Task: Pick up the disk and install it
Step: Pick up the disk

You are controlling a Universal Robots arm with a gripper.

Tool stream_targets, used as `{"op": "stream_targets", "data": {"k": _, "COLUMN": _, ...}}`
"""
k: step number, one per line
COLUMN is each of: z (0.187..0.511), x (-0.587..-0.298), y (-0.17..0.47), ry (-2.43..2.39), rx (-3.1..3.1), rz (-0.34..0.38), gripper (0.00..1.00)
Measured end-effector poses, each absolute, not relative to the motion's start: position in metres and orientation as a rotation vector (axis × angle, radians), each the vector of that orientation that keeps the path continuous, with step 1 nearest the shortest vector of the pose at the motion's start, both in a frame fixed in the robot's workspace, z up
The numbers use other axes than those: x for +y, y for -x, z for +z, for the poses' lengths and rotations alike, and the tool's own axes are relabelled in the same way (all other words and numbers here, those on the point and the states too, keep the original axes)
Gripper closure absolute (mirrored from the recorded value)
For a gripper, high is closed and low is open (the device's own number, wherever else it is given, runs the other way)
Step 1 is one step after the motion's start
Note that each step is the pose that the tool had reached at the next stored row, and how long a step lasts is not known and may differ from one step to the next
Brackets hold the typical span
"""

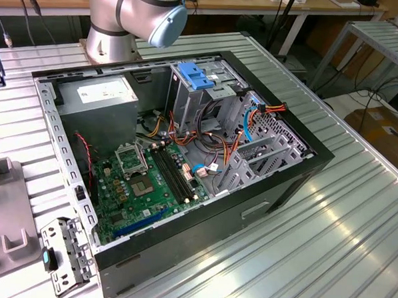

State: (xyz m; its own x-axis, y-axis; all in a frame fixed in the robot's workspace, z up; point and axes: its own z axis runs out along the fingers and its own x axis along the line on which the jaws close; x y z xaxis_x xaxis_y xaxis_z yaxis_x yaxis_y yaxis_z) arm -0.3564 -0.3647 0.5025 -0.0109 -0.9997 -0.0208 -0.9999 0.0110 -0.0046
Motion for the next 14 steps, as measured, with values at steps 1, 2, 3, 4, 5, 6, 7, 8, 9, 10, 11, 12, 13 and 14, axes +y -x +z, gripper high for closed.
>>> {"op": "stream_targets", "data": {"k": 1, "z": 0.503, "x": -0.366, "y": 0.356, "ry": 2.197, "rx": 2.221, "rz": 0.018, "gripper": 0.63}}
{"op": "stream_targets", "data": {"k": 2, "z": 0.503, "x": -0.368, "y": 0.356, "ry": 2.196, "rx": 2.221, "rz": 0.018, "gripper": 0.63}}
{"op": "stream_targets", "data": {"k": 3, "z": 0.503, "x": -0.369, "y": 0.356, "ry": 2.196, "rx": 2.221, "rz": 0.018, "gripper": 0.63}}
{"op": "stream_targets", "data": {"k": 4, "z": 0.503, "x": -0.373, "y": 0.356, "ry": 2.196, "rx": 2.221, "rz": 0.018, "gripper": 0.63}}
{"op": "stream_targets", "data": {"k": 5, "z": 0.502, "x": -0.375, "y": 0.356, "ry": 2.196, "rx": 2.221, "rz": 0.018, "gripper": 0.63}}
{"op": "stream_targets", "data": {"k": 6, "z": 0.502, "x": -0.377, "y": 0.355, "ry": 2.196, "rx": 2.221, "rz": 0.018, "gripper": 0.63}}
{"op": "stream_targets", "data": {"k": 7, "z": 0.502, "x": -0.378, "y": 0.353, "ry": 2.196, "rx": 2.221, "rz": 0.018, "gripper": 0.63}}
{"op": "stream_targets", "data": {"k": 8, "z": 0.502, "x": -0.378, "y": 0.351, "ry": 2.196, "rx": 2.221, "rz": 0.018, "gripper": 0.63}}
{"op": "stream_targets", "data": {"k": 9, "z": 0.502, "x": -0.379, "y": 0.348, "ry": 2.196, "rx": 2.221, "rz": 0.018, "gripper": 0.63}}
{"op": "stream_targets", "data": {"k": 10, "z": 0.502, "x": -0.379, "y": 0.344, "ry": 2.196, "rx": 2.221, "rz": 0.018, "gripper": 0.63}}
{"op": "stream_targets", "data": {"k": 11, "z": 0.502, "x": -0.38, "y": 0.337, "ry": 2.196, "rx": 2.221, "rz": 0.018, "gripper": 0.63}}
{"op": "stream_targets", "data": {"k": 12, "z": 0.502, "x": -0.38, "y": 0.332, "ry": 2.196, "rx": 2.221, "rz": 0.018, "gripper": 0.63}}
{"op": "stream_targets", "data": {"k": 13, "z": 0.502, "x": -0.38, "y": 0.328, "ry": 2.196, "rx": 2.221, "rz": 0.017, "gripper": 0.63}}
{"op": "stream_targets", "data": {"k": 14, "z": 0.501, "x": -0.38, "y": 0.321, "ry": 2.197, "rx": 2.221, "rz": 0.017, "gripper": 0.63}}
